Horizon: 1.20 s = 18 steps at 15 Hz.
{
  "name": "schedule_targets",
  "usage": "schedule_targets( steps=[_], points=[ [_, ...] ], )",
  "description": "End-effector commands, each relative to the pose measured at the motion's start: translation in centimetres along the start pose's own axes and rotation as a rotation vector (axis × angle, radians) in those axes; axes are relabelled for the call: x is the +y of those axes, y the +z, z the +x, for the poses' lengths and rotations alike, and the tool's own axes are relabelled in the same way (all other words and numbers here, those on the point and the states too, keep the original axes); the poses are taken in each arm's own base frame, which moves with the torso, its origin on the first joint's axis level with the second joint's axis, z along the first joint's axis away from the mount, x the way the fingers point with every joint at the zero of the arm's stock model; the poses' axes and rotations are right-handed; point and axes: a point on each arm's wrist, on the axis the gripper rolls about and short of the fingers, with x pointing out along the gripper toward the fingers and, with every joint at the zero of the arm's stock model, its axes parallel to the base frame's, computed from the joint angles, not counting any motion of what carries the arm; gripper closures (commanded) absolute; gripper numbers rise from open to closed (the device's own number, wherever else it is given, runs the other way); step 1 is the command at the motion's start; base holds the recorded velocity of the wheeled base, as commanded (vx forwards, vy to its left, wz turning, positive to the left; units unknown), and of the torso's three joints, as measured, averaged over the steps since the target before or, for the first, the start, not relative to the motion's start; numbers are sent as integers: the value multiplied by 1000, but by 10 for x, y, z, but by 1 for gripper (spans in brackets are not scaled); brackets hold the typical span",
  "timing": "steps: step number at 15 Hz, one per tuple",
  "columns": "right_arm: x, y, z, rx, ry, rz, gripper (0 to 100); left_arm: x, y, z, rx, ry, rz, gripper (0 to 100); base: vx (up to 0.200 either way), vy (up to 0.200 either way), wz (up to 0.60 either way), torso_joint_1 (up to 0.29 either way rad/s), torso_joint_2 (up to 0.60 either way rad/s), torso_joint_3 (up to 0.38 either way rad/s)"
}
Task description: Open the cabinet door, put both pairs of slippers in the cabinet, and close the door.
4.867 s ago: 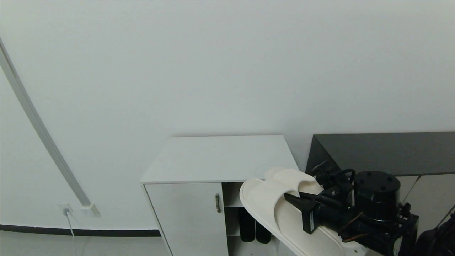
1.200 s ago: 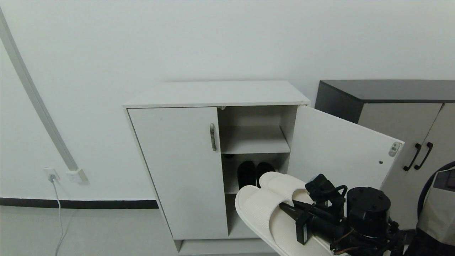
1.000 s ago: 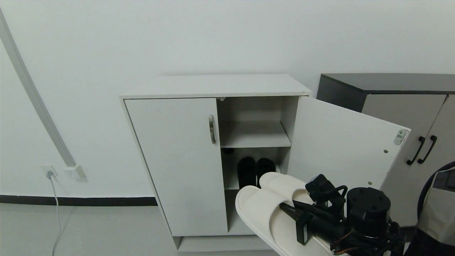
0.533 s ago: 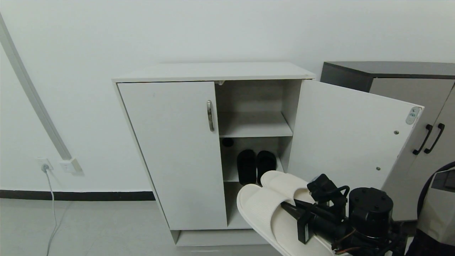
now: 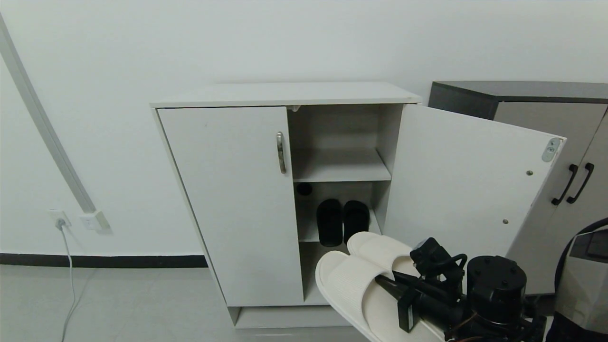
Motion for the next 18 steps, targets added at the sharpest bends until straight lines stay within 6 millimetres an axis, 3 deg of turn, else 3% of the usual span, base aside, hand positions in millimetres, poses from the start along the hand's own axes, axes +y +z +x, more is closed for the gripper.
schedule_targets(
  steps=[1,4,8,11,15,18],
  points=[
    [2,-5,2,18,4,-8,100,0,0,0,0,1,-1,100,0,0,0,-7,56,36],
    [5,-10,9,18,2,-44,100,0,0,0,0,1,-1,100,0,0,0,0,0,0],
    [39,10,60,-53,-250,-8,100,0,0,0,0,-1,2,100,0,0,0,0,0,0],
    [54,27,82,-31,-450,67,100,0,0,0,0,1,3,100,0,0,0,0,0,0],
    [65,41,102,53,-514,174,100,0,0,0,0,-1,5,100,0,0,0,0,0,0],
    [70,65,113,66,-619,245,100,0,0,0,0,-1,3,100,0,0,0,0,0,0]
  ],
)
